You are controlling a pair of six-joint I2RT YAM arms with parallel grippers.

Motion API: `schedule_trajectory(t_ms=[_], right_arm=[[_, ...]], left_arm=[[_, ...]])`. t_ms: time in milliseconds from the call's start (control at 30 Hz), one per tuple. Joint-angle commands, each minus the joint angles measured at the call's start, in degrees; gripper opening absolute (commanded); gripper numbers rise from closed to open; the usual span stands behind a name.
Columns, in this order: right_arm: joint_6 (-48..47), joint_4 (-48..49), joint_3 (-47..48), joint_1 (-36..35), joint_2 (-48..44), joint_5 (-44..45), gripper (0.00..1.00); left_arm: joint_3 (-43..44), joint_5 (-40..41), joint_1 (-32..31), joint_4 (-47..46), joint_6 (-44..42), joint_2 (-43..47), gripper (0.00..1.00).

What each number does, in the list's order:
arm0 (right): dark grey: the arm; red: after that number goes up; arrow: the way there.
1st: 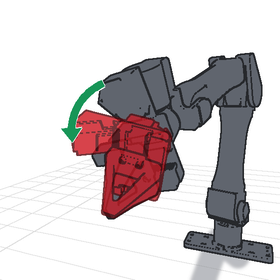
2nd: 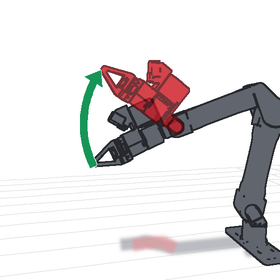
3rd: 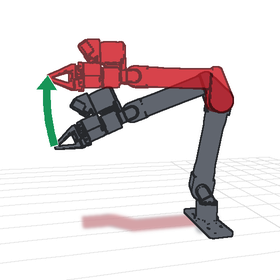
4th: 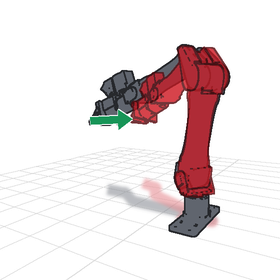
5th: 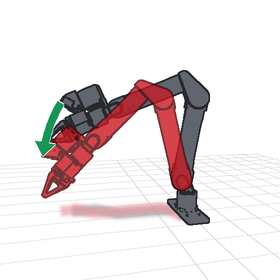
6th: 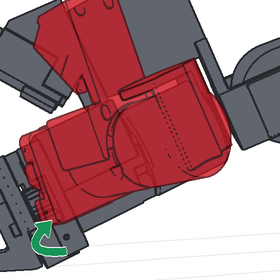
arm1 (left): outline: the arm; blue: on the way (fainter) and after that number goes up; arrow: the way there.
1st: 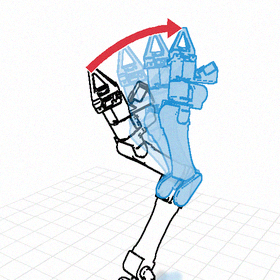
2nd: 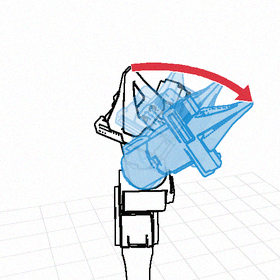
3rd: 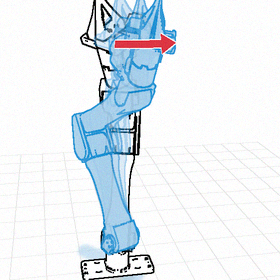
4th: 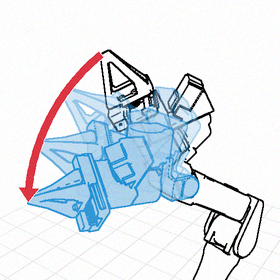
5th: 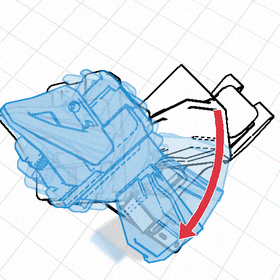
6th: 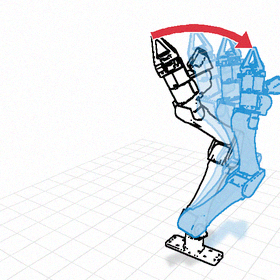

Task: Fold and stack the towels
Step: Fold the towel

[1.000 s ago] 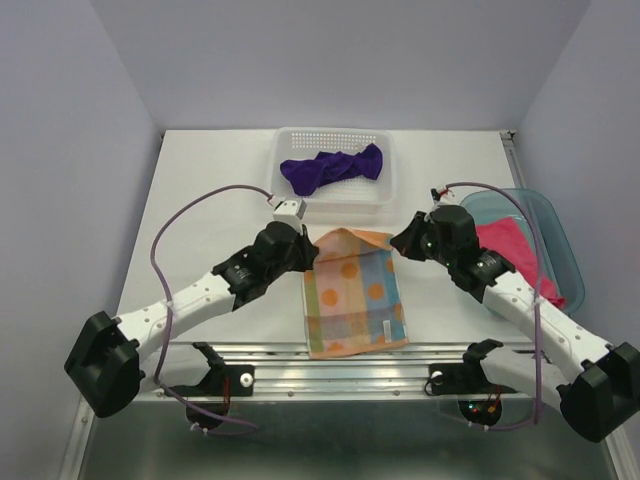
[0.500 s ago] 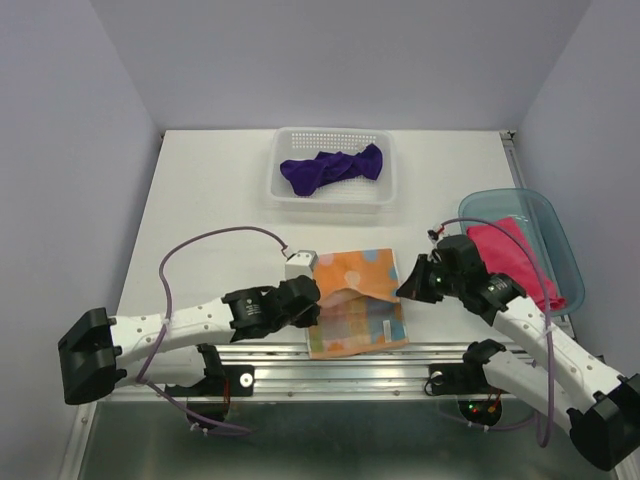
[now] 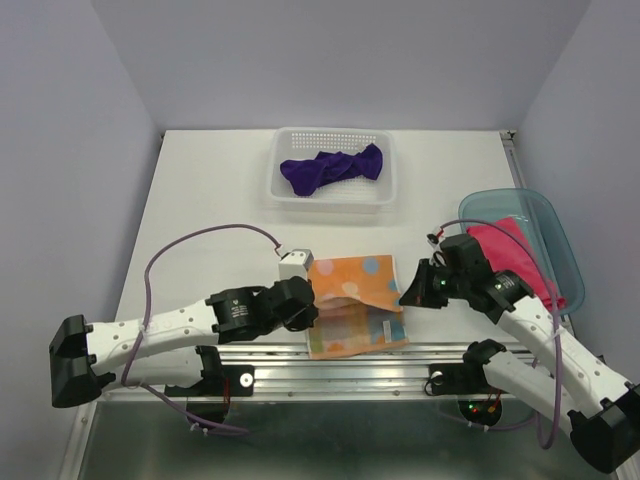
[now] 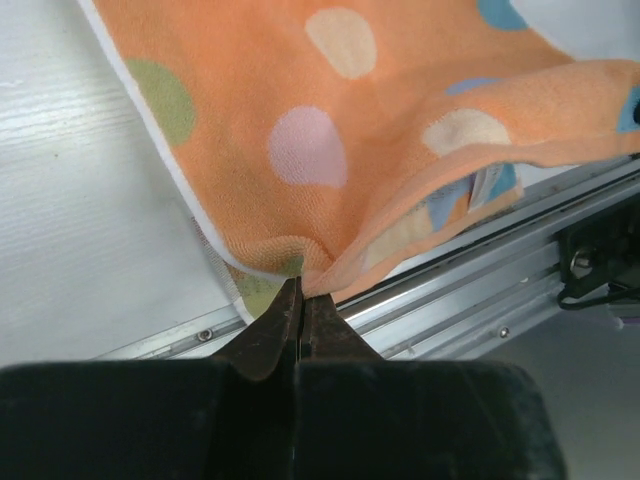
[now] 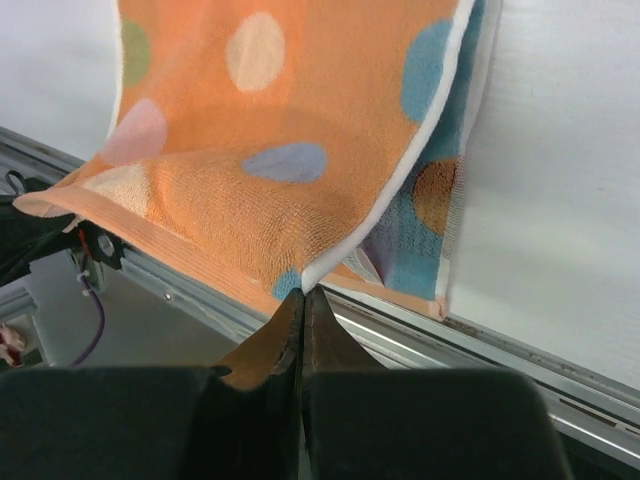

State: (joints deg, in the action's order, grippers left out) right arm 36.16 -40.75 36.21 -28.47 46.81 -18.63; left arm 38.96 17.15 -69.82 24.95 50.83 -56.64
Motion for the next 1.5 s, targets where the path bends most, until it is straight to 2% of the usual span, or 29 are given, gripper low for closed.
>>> schedule_trajectory(t_ms=[0, 333, 433, 567, 733, 833, 867, 933, 967, 1067, 1133, 1200, 1267, 1333, 1467], right_arm=[[-2.3, -4.2, 6.9, 0.3, -0.8, 1.0, 0.01], [-2.0, -8.1, 4.7, 0.3, -1.3, -0.7, 0.01], [-1.8, -8.5, 2.0, 0.3, -0.9, -0.5, 0.01], [-0.2, -3.4, -2.9, 0.3, 0.2, -2.5, 0.01], [-0.2, -1.0, -5.8, 0.3, 2.7, -3.4, 0.01], [0.0, -0.8, -6.1, 0.3, 3.6, -4.8, 0.01], [0.0, -2.2, -6.1, 0.3, 4.0, -3.0, 0.01], [0.1, -2.8, -6.0, 0.3, 5.5, -2.6, 0.01], [0.6, -3.0, -6.0, 0.3, 5.7, -1.8, 0.09], [0.9, -3.5, -5.9, 0.3, 6.0, -1.3, 0.35], [1.0, -4.1, -5.9, 0.3, 5.8, -1.1, 0.45], [0.8, -5.1, -5.7, 0.3, 5.1, -1.3, 0.52], [0.6, -6.5, -4.5, 0.3, 4.4, -0.4, 0.59], [0.8, -5.9, -4.1, 0.3, 2.8, 0.0, 0.61], [1.7, -2.2, -2.1, 0.3, 1.1, 2.1, 0.68]], left_arm=[[3.3, -0.4, -0.5, 1.9, -2.4, 3.3, 0.00], [-1.5, -6.5, -1.7, 1.5, -2.5, 3.6, 0.00], [-3.7, -9.2, -1.9, -1.4, -3.4, 2.9, 0.00], [-5.6, -11.2, -2.1, -3.9, -4.2, -1.3, 0.00], [-6.7, -12.0, -2.2, -6.2, -4.2, -4.6, 0.06], [-6.9, -13.1, -2.3, -7.2, -4.3, -5.8, 0.15], [-6.9, -13.5, -2.4, -7.3, -4.4, -5.8, 0.27], [-6.7, -13.7, -2.3, -7.1, -4.7, -5.7, 0.34], [-6.7, -13.8, -2.4, -6.9, -4.6, -5.4, 0.44], [-7.0, -14.5, -2.5, -6.8, -4.2, -2.7, 0.59], [-7.2, -14.9, -2.5, -6.8, -3.7, -1.3, 0.65], [-7.2, -15.4, -2.6, -6.1, -3.7, 1.3, 0.76], [-7.4, -15.0, -2.5, -5.4, -3.4, 3.1, 0.93], [-7.5, -13.5, -2.5, -5.0, -2.5, 5.2, 0.98], [-5.7, -6.0, -2.3, -2.6, 0.0, 5.7, 0.99]])
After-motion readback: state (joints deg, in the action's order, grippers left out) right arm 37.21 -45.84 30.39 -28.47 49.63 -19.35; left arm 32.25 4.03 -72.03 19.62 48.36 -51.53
